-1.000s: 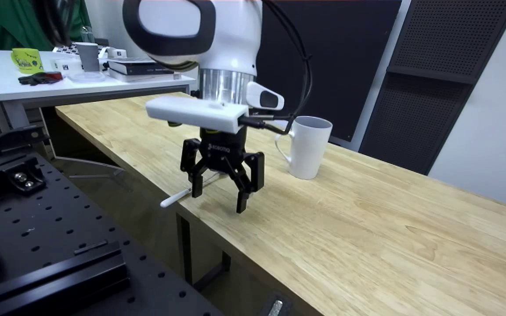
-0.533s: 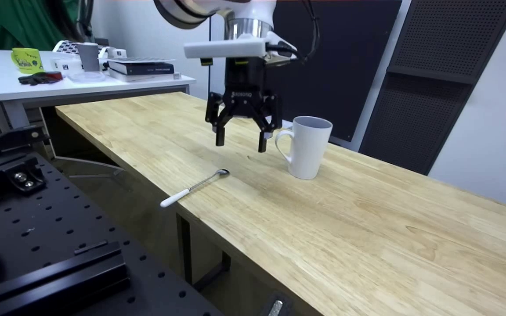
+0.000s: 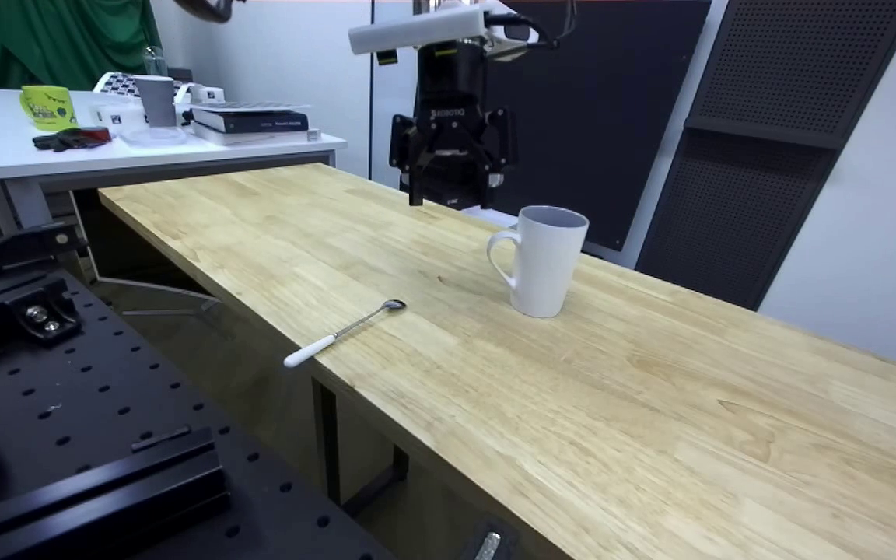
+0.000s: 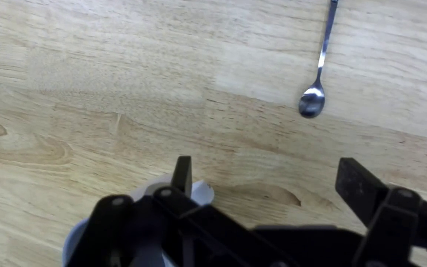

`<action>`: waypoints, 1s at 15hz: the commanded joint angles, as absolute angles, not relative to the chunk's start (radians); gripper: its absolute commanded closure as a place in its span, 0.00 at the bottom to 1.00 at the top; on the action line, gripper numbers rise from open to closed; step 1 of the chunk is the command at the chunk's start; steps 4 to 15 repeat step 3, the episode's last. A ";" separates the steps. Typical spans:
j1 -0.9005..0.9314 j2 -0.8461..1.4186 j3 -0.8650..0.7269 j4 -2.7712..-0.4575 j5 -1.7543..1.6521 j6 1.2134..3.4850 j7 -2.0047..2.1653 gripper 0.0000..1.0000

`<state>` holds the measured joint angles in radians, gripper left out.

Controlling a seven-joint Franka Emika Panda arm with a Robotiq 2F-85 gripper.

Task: Put the spoon on the table

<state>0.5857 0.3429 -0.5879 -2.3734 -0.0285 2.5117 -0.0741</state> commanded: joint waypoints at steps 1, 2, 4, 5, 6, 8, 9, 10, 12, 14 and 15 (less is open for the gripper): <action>0.395 0.300 -0.411 -2.369 -0.142 2.506 0.006 0.00; 0.383 0.295 -0.401 -2.369 -0.143 2.504 0.008 0.00; 0.379 0.293 -0.398 -2.369 -0.142 2.504 0.009 0.00; 0.379 0.293 -0.398 -2.369 -0.142 2.504 0.009 0.00; 0.379 0.293 -0.398 -2.369 -0.142 2.504 0.009 0.00; 0.379 0.293 -0.398 -2.369 -0.142 2.504 0.009 0.00; 0.379 0.293 -0.398 -2.369 -0.142 2.504 0.009 0.00; 0.379 0.293 -0.398 -2.369 -0.142 2.504 0.009 0.00; 0.379 0.293 -0.398 -2.369 -0.142 2.504 0.009 0.00; 0.379 0.293 -0.398 -2.369 -0.142 2.504 0.009 0.00; 0.379 0.293 -0.398 -2.369 -0.142 2.504 0.009 0.00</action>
